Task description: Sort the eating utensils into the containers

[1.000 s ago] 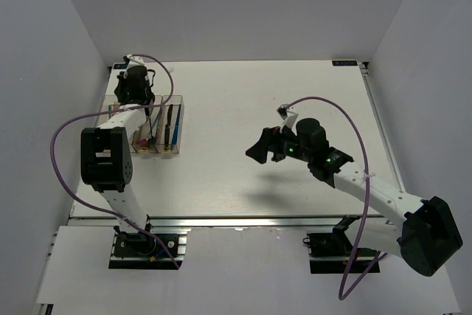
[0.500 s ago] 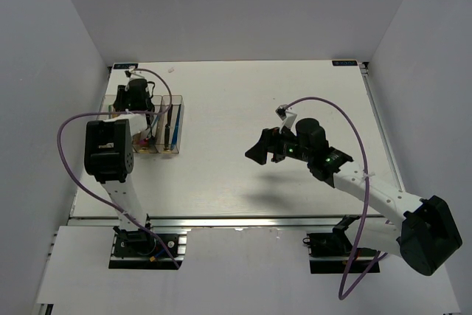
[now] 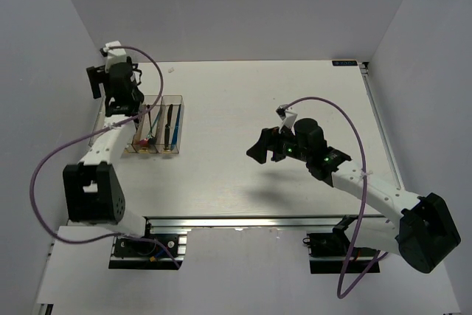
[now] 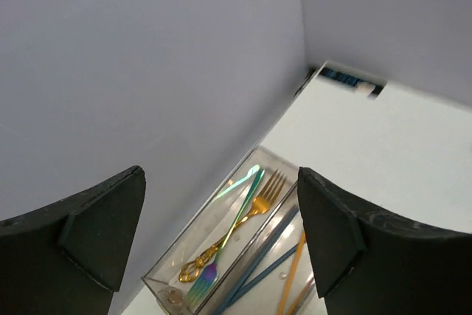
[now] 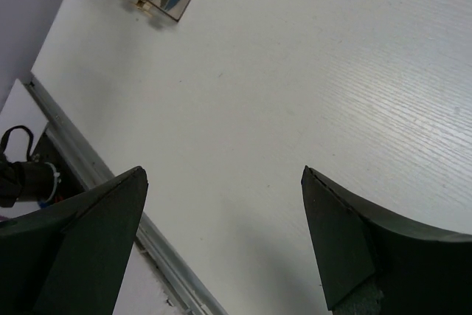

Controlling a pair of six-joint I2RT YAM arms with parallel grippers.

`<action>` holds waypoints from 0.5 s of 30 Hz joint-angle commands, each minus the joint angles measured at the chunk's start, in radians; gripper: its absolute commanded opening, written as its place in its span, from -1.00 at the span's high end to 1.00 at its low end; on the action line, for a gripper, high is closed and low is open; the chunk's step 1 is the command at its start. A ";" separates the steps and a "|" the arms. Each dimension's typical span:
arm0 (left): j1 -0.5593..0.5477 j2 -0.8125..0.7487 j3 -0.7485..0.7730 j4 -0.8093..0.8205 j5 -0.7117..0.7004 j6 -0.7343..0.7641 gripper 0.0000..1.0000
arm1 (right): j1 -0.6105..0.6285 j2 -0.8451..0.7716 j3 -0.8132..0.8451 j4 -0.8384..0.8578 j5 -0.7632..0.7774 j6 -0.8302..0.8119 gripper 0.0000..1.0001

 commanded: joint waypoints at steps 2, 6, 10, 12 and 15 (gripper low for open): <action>-0.026 -0.222 0.112 -0.273 0.070 -0.198 -0.92 | 0.003 0.003 0.030 -0.036 0.120 -0.054 -0.79; -0.026 -0.404 0.080 -0.537 0.175 -0.401 -0.96 | 0.004 -0.029 0.067 -0.145 0.341 -0.083 -0.79; -0.026 -0.584 -0.039 -0.668 0.257 -0.473 -0.96 | 0.006 -0.093 0.134 -0.287 0.572 -0.112 -0.79; -0.026 -0.695 -0.117 -0.709 0.248 -0.501 -0.96 | 0.006 -0.119 0.185 -0.379 0.635 -0.118 -0.79; -0.032 -0.830 -0.190 -0.737 0.275 -0.530 -0.96 | 0.006 -0.182 0.231 -0.468 0.709 -0.137 -0.79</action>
